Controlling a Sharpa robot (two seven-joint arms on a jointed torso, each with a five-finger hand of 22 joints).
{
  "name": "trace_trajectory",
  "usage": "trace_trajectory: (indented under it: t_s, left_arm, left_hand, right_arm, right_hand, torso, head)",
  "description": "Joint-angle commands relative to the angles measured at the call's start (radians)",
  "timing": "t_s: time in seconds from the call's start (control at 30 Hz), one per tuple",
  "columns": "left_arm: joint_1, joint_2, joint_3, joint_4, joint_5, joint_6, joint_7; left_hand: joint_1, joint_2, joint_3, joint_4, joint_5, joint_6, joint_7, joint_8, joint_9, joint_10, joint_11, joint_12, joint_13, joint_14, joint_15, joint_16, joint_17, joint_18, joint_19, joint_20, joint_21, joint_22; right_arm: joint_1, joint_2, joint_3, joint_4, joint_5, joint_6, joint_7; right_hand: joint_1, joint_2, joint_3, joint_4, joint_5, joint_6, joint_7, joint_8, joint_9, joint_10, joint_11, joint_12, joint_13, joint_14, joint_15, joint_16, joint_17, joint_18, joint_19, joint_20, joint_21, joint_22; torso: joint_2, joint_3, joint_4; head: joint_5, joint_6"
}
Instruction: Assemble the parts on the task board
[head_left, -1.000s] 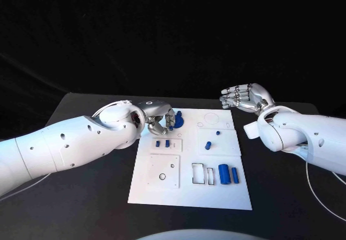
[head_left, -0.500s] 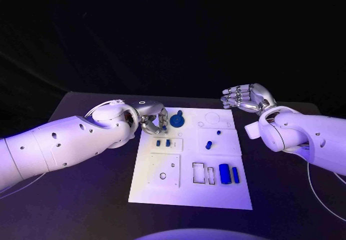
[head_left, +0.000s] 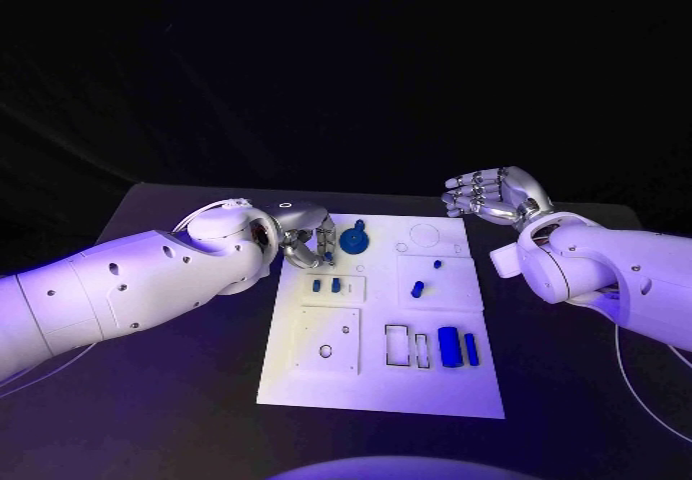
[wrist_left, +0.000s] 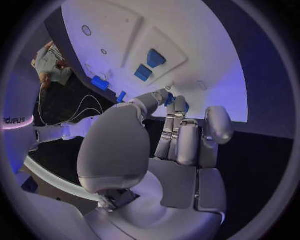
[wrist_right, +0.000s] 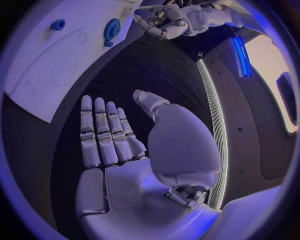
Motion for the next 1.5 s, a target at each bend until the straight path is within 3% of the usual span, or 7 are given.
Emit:
trace_trajectory:
  t_s: [0.03,0.73,1.5]
  left_arm:
    - [-0.001,0.008,0.000,-0.006,0.006,0.018,0.001]
    - [-0.004,0.030,-0.003,-0.030,0.003,0.046,0.003]
    - [-0.004,0.032,-0.005,-0.032,0.005,0.072,-0.002]
  left_hand:
    - [-0.006,0.000,-0.008,0.000,0.000,0.004,0.000,-0.006,0.000,0.006,0.001,-0.004,-0.001,0.003,-0.002,0.000,-0.001,-0.004,0.001,-0.003,-0.005,0.069]
    - [-0.007,0.001,-0.009,-0.001,-0.005,0.003,0.001,-0.009,0.001,0.008,0.001,-0.009,-0.002,0.003,-0.002,0.001,0.002,-0.004,0.001,-0.003,-0.006,0.069]
    - [-0.010,0.002,-0.011,0.000,-0.009,0.003,0.001,-0.012,0.001,0.010,0.002,-0.013,-0.003,0.003,-0.002,0.001,0.001,-0.004,0.001,-0.003,-0.007,0.069]
  right_arm:
    - [-0.001,0.001,0.000,0.001,-0.012,0.016,0.007]
    - [-0.001,0.001,0.000,0.005,-0.013,0.016,0.008]
    - [-0.001,0.003,0.000,0.002,-0.013,0.016,0.009]
  right_hand:
    - [0.004,0.005,-0.004,-0.003,0.004,-0.006,0.018,0.006,-0.001,-0.006,-0.001,-0.002,-0.001,0.000,0.006,-0.005,-0.001,0.012,0.004,0.005,-0.005,-0.001]
    - [0.004,0.005,-0.004,-0.003,0.004,-0.006,0.018,0.006,-0.001,-0.006,-0.001,-0.002,-0.001,0.000,0.006,-0.005,-0.001,0.012,0.004,0.005,-0.005,-0.001]
    - [0.005,0.006,-0.005,-0.004,0.004,-0.006,0.018,0.007,-0.002,-0.006,-0.001,-0.002,-0.001,0.000,0.006,-0.006,-0.002,0.012,0.005,0.005,-0.005,-0.004]
  torso:
    - [0.000,0.0001,0.0002]
    - [0.000,-0.0001,0.0004]
    - [-0.001,-0.0002,0.0009]
  head:
    - [-0.001,0.000]
    - [-0.003,-0.005]
    - [-0.005,-0.010]
